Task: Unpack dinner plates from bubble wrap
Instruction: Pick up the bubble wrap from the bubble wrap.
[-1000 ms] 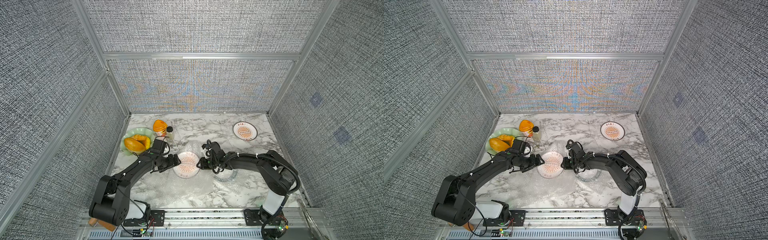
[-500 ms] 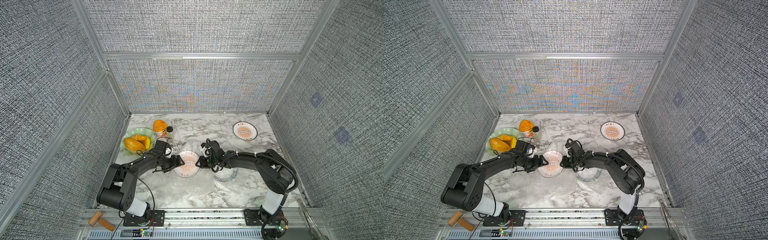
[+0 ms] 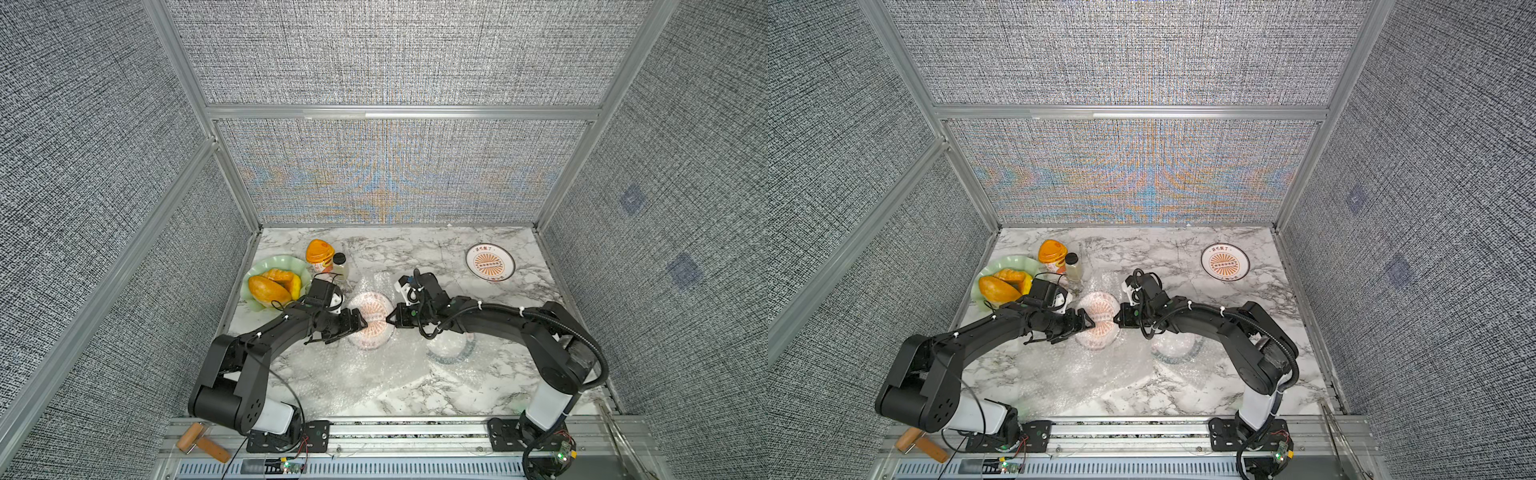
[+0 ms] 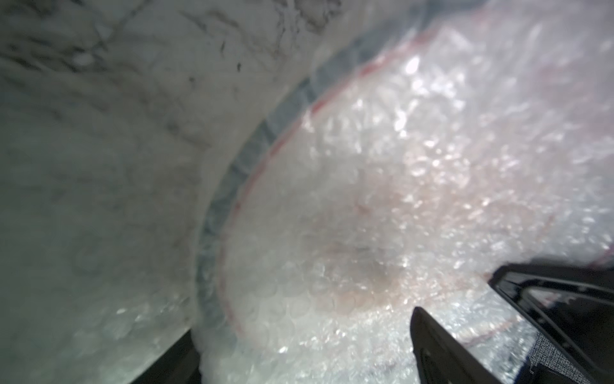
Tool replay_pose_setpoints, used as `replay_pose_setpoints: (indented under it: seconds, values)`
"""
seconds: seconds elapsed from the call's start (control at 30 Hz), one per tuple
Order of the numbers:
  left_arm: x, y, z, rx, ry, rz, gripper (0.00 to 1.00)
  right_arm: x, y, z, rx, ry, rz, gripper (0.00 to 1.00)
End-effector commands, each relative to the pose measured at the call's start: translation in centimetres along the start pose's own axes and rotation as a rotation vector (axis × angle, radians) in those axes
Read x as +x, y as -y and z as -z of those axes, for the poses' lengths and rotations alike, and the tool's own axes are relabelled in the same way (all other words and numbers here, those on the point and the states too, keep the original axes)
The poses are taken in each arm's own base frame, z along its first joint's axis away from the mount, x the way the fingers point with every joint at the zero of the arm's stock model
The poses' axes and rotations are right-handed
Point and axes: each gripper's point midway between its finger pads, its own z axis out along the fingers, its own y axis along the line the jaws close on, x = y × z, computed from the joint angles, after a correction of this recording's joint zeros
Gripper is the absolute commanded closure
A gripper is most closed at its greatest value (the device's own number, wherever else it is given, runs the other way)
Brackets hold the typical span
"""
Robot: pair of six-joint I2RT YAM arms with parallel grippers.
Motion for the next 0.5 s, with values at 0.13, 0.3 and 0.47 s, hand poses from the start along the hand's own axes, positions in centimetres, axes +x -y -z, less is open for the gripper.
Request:
replay_pose_setpoints:
  seconds: [0.13, 0.3, 0.47]
  values:
    - [-2.2, 4.2, 5.2, 0.061, 0.117, -0.071, 0.07, -2.0, -1.3, 3.4, 0.009, 0.057, -0.036, 1.00]
    - [-2.0, 6.2, 8.8, 0.108, 0.196, -0.123, 0.01, -4.9, -3.0, 7.1, -0.010, 0.143, -0.067, 1.00]
    - [-1.4, 7.7, 13.3, 0.148, 0.326, -0.151, 0.01, -7.6, -3.1, 10.2, 0.025, 0.193, -0.084, 1.00]
